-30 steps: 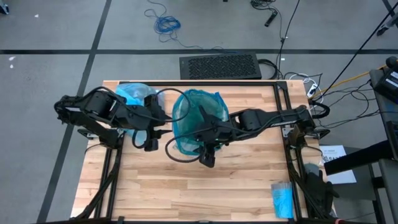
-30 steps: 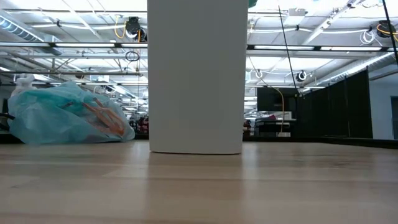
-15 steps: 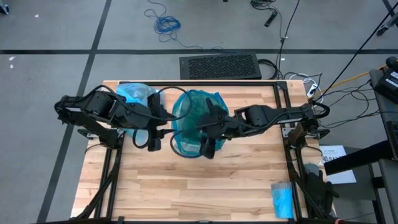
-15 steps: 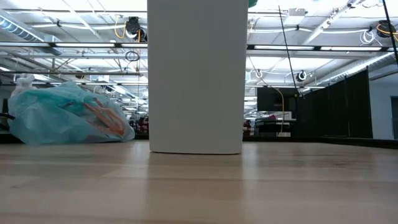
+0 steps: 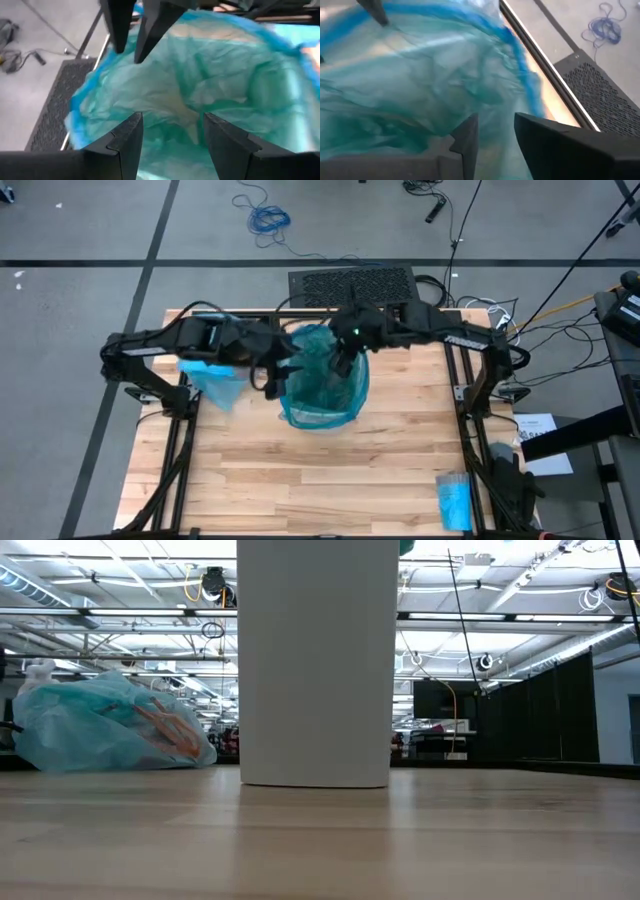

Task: Place trash/remove bag and relplace
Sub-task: Insert the new blue trash bag into the white trash bin

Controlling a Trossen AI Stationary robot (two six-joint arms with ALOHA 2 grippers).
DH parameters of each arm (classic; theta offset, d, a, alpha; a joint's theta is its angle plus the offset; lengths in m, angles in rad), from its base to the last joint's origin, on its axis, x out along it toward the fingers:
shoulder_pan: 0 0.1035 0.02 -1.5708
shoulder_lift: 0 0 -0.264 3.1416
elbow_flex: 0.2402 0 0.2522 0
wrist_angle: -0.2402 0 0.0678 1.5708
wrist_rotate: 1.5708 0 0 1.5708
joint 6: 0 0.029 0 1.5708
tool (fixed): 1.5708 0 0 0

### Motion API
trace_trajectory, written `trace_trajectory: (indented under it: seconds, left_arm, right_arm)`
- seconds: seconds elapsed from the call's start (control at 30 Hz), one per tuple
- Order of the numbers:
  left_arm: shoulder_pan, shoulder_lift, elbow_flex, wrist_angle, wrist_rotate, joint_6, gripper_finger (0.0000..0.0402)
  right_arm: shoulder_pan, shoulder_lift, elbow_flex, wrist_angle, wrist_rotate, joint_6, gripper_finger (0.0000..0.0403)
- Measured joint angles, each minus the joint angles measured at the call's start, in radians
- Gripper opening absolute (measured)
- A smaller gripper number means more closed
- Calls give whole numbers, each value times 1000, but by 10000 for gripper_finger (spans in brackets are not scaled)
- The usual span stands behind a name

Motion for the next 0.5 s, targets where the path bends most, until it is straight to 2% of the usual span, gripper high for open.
trace_trajectory:
  seconds: [0.23, 0.5]
  left_arm:
    - [101, 0, -7, 22, 58, -5, 201]
    - [191, 0, -7, 9, 76, 9, 201]
  right_arm:
    - [-103, 0, 0, -62, -79, -86, 96]
    - [-191, 0, 0, -69, -150, -165, 78]
